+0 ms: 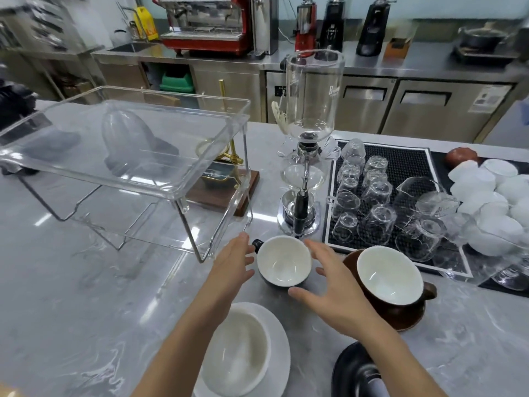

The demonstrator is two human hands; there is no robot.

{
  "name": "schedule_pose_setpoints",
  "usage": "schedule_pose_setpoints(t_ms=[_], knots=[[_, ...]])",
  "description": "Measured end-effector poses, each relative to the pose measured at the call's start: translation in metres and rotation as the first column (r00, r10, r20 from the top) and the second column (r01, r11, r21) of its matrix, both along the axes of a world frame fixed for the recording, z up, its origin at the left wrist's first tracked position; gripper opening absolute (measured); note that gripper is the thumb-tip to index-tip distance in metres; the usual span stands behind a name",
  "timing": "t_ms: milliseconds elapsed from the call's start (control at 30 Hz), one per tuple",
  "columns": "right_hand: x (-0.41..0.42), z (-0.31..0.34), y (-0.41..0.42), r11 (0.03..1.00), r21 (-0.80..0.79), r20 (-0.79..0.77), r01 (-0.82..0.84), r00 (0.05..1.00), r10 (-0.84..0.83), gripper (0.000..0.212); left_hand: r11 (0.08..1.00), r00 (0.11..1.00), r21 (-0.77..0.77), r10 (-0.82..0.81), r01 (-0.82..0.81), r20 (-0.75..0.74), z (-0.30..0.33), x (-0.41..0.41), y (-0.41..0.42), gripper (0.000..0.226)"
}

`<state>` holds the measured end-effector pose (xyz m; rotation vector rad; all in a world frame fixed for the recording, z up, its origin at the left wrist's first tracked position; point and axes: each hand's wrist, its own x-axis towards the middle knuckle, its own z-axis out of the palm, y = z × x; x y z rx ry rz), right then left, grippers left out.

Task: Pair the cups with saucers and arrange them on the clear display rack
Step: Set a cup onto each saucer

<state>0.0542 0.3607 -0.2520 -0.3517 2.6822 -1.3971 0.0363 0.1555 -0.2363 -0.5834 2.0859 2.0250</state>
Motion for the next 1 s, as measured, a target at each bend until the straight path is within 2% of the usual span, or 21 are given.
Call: schedule_pose_setpoints(t_ms=[333, 433, 567, 1000], knots=[[-0.016, -0.009, -0.012, 0.995, 0.093, 0.027, -0.039, 0.999, 0.036, 0.107, 0.999, 0.991, 0.034, -0.009, 0.005, 0.133, 0.008, -0.013, 0.004, 0.031], [-0.021, -0.009, -0.015, 0.994, 0.096, 0.060, -0.048, 0.997, 0.042, 0.111, 0.999, 0.985, 0.051, -0.026, 0.017, 0.172, 0.008, -0.017, 0.004, 0.037], [-0.024, -0.011, -0.019, 0.991, 0.116, 0.098, -0.064, 0.994, 0.052, 0.132, 0.997, 0.972, 0.065, -0.065, 0.051, 0.227, 0.012, -0.023, 0.005, 0.047], [-0.026, -0.023, -0.020, 0.996, 0.087, 0.113, -0.022, 0.993, 0.012, 0.136, 0.993, 0.960, 0.091, -0.091, 0.069, 0.264, 0.004, -0.033, 0.001, 0.058]])
